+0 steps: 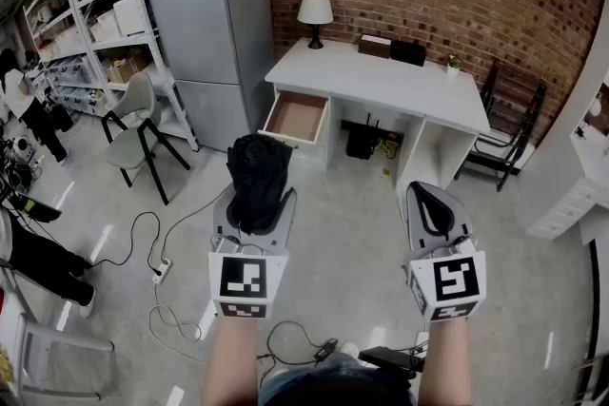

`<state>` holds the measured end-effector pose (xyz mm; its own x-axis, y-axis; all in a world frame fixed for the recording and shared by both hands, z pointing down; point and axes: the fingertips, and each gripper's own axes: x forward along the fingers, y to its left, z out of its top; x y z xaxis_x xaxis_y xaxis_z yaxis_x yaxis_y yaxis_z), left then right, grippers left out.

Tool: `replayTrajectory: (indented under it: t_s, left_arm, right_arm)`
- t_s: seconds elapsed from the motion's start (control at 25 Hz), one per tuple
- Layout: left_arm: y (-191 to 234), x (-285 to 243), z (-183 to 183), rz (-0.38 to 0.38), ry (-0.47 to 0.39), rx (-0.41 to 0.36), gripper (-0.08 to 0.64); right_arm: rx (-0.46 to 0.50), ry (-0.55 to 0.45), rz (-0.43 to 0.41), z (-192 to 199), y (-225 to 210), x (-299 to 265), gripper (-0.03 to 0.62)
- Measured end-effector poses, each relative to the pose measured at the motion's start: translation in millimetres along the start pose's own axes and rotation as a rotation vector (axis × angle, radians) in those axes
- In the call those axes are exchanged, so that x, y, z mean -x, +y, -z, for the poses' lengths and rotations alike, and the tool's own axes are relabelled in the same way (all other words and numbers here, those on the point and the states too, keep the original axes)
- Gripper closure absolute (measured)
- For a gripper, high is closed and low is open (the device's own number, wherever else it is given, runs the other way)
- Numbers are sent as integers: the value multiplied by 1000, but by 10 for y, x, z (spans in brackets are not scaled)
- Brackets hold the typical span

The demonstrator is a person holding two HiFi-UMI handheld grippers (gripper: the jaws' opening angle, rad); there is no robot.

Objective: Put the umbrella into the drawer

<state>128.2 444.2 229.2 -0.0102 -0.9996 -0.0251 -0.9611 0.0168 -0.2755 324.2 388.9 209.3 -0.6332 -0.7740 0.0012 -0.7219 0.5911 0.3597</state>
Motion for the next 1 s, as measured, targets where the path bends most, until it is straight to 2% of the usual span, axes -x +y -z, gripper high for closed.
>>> replayTrajectory:
  t_s: [0.32,0.52,0.72,1.0]
  left_arm:
    - [-260,-339,-132,-60,-3,17,313]
    - [-420,-439,-134,-104,5,22,313]
    - [-542,-525,-148,-93,11,5,313]
    - [-424,-773,-43,-75,21,18,313]
  right_arm:
    - [12,-16,-50,205,-520,-47,592]
    - [28,-53,-96,311,-687,-26,592]
    - [33,-82,-104,323,-713,-82,592]
    - [-7,-27,-104,476,-705,-338,592]
